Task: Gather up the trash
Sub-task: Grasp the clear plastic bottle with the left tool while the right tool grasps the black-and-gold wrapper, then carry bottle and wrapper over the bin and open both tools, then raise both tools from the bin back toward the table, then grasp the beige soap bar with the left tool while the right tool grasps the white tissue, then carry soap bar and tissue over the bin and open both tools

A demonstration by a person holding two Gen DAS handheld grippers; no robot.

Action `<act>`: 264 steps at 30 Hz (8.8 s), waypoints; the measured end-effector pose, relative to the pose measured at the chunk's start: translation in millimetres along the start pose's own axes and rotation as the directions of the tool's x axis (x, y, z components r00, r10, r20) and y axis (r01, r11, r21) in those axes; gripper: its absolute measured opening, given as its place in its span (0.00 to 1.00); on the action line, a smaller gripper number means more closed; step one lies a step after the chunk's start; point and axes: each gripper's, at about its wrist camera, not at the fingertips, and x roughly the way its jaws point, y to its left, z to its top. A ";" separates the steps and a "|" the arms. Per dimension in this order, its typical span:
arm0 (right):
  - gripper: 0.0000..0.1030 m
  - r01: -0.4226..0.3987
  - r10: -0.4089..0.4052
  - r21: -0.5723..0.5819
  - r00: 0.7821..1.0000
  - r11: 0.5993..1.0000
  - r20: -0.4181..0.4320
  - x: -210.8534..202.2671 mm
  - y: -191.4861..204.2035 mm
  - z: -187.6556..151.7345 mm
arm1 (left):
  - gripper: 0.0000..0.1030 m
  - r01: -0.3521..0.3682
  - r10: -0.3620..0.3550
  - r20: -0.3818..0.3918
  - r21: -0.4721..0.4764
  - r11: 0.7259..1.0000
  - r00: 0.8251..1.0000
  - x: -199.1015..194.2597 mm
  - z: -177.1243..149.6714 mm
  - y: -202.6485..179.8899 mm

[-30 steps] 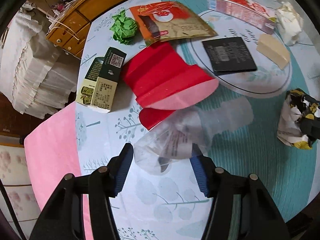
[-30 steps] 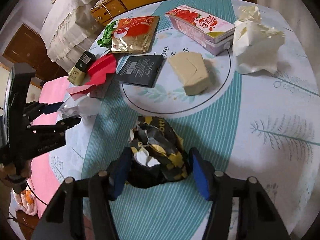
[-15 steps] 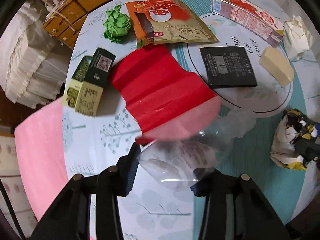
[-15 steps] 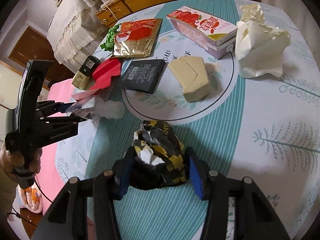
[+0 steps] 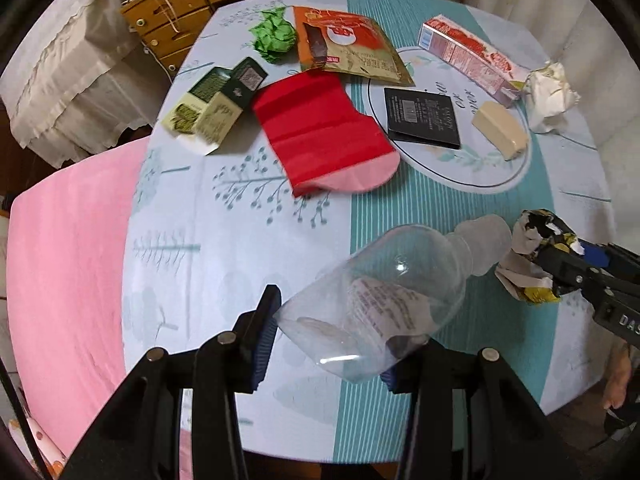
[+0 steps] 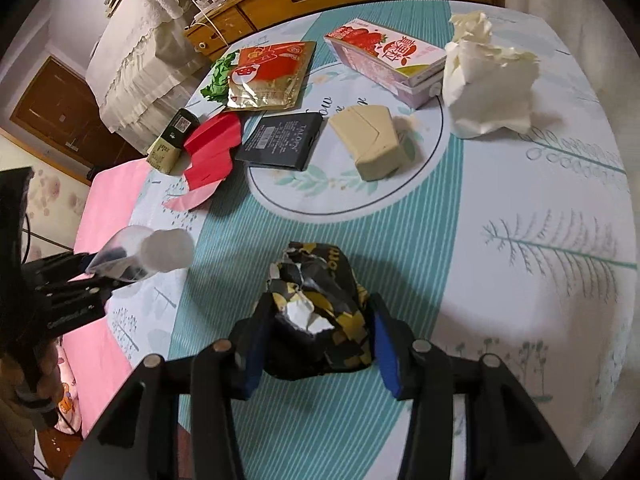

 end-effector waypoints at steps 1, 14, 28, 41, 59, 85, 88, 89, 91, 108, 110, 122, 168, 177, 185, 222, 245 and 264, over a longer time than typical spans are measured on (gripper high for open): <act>0.44 0.002 -0.002 0.000 1.000 1.000 0.003 -2.2 2.1 -2.2 | 0.40 0.003 -0.003 0.006 -0.003 1.000 1.000 -3.3 -2.5 2.5; 0.44 0.058 -0.057 -0.004 0.992 0.998 0.113 -66.1 73.4 -58.1 | 0.40 0.061 -0.068 0.165 0.046 0.997 0.984 -82.0 -71.4 35.1; 0.44 0.166 -0.198 0.142 0.948 0.976 0.251 -117.6 203.2 -231.4 | 0.40 0.146 -0.206 0.220 0.259 0.955 0.954 -127.4 -225.1 85.7; 0.44 0.265 -0.295 0.185 0.943 0.946 0.156 -123.4 226.5 -340.1 | 0.40 0.192 -0.229 0.095 0.294 0.936 0.969 -89.7 -308.4 68.3; 0.44 0.228 -0.219 0.353 0.974 0.907 -0.066 78.5 93.9 -410.8 | 0.40 0.136 -0.117 -0.126 0.151 0.979 0.985 141.5 -356.8 7.9; 0.48 0.188 -0.142 0.387 0.979 0.903 -0.144 237.3 23.5 -415.8 | 0.95 0.031 -0.014 -0.123 0.142 0.989 0.992 279.6 -355.6 -2.7; 0.49 0.175 -0.135 0.386 0.982 0.905 -0.130 238.9 27.2 -411.1 | 0.95 0.027 -0.016 -0.104 0.112 0.993 0.994 275.3 -351.7 6.2; 0.50 0.172 -0.131 0.386 0.983 0.906 -0.129 239.1 27.5 -410.0 | 0.95 0.024 -0.013 -0.097 0.106 0.994 0.995 273.8 -350.2 8.3; 0.57 0.172 -0.134 0.382 0.983 0.908 -0.125 239.1 29.4 -407.0 | 0.95 0.025 -0.016 -0.089 0.099 0.995 0.996 270.3 -347.9 11.4; 0.84 0.182 -0.186 0.400 0.982 0.898 -0.028 208.9 47.3 -396.5 | 0.95 0.071 -0.066 -0.059 0.073 0.995 0.996 230.9 -341.3 26.5; 0.84 0.182 -0.188 0.409 0.982 0.894 -0.026 203.0 50.2 -396.5 | 0.95 0.078 -0.074 -0.059 0.077 0.994 0.996 222.3 -341.8 27.8; 0.84 0.185 -0.203 0.437 0.979 0.880 -0.004 143.6 75.7 -388.9 | 0.95 0.122 -0.121 -0.020 0.081 0.989 0.992 143.2 -337.0 39.4; 0.84 0.199 -0.352 0.351 0.820 0.915 0.451 -214.3 248.1 -299.9 | 0.95 0.126 -0.238 0.490 0.251 0.960 0.838 -237.2 -271.0 112.5; 0.84 0.246 -0.381 0.325 0.798 0.913 0.467 -222.3 241.7 -261.3 | 0.95 0.121 -0.257 0.534 0.276 0.953 0.805 -248.3 -230.9 90.6; 0.84 0.257 -0.365 0.285 0.816 0.923 0.449 -208.3 191.2 -197.6 | 0.95 0.082 -0.198 0.544 0.230 0.970 0.815 -229.5 -163.0 47.6; 0.44 0.141 -0.183 0.301 0.976 0.943 0.115 -5.2 -98.9 127.1 | 0.83 0.128 -0.124 0.096 -0.035 0.991 0.988 11.9 113.6 -116.7; 0.20 0.102 -0.149 0.273 0.976 0.957 0.160 -28.4 -131.6 85.9 | 0.44 0.096 -0.097 -0.040 -0.036 0.995 0.994 88.3 161.8 -181.6; 0.19 0.064 -0.127 0.242 0.959 0.968 0.252 -63.7 -51.6 18.7 | 0.41 0.250 -0.249 0.194 0.021 0.968 0.949 -31.8 38.6 -91.1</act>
